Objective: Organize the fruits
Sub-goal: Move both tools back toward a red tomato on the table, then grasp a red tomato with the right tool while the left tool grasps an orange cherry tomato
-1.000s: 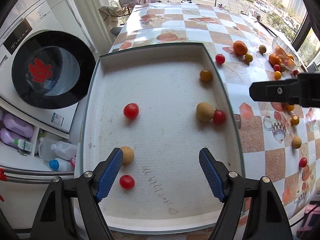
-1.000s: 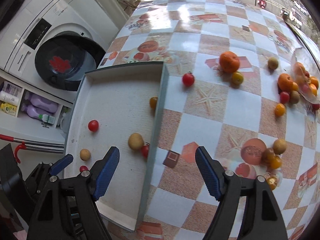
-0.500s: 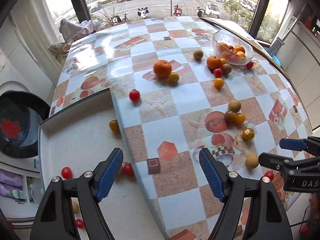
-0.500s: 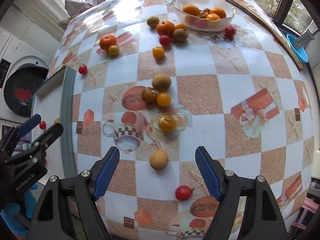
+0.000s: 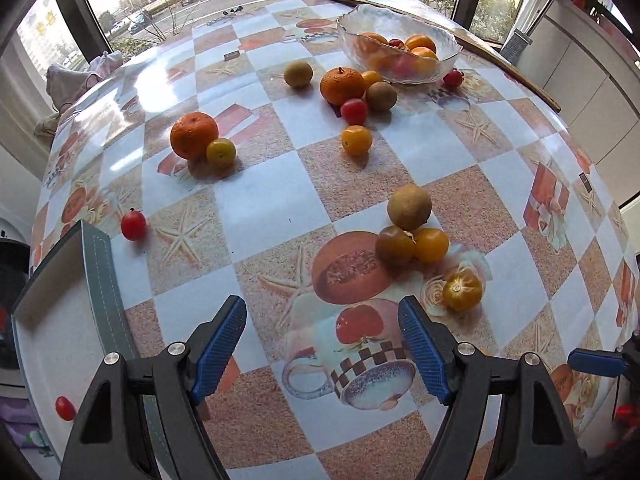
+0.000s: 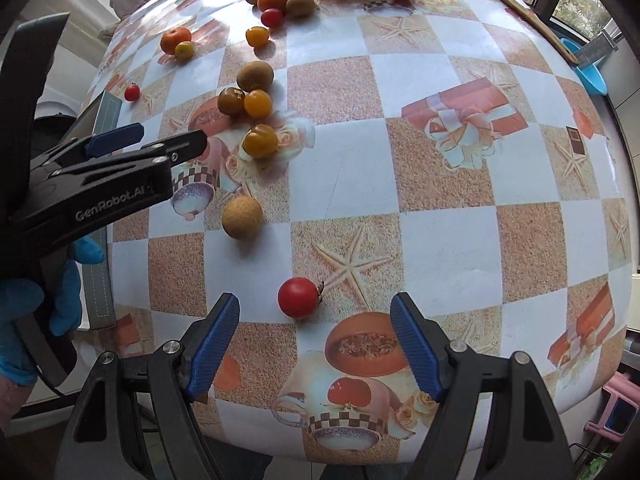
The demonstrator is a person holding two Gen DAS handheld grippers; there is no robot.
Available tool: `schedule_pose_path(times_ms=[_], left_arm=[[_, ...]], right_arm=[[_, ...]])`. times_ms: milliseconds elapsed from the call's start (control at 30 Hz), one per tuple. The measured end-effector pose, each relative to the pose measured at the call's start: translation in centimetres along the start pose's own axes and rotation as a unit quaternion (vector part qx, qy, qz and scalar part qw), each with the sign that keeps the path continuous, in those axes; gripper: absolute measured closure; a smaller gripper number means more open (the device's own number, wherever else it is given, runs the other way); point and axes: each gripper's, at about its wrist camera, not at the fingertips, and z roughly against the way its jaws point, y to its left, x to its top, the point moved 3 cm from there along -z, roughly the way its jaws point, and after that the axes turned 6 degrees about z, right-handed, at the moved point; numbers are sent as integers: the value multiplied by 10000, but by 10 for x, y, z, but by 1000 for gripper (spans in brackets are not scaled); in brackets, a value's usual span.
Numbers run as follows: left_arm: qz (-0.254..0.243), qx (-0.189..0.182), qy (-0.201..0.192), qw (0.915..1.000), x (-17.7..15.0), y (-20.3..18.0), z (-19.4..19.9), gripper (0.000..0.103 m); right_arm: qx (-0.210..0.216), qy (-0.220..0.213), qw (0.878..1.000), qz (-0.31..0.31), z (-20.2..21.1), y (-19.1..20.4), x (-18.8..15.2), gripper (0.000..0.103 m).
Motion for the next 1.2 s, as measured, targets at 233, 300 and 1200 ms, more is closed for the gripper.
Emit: schedule_pose_path(times_ms=[233, 300, 1200], left_arm=[[42, -85, 0, 10000, 15, -11, -14, 24], [6, -90, -44, 10000, 18, -16, -15, 24], [-148, -394, -151, 9990, 22, -34, -11, 81]], right_arm=[[-25, 18, 9999, 133, -10, 8, -4, 40], [-47, 1, 9999, 161, -11, 9, -4, 40], [-122, -132, 9994, 292, -4, 7, 4, 78]])
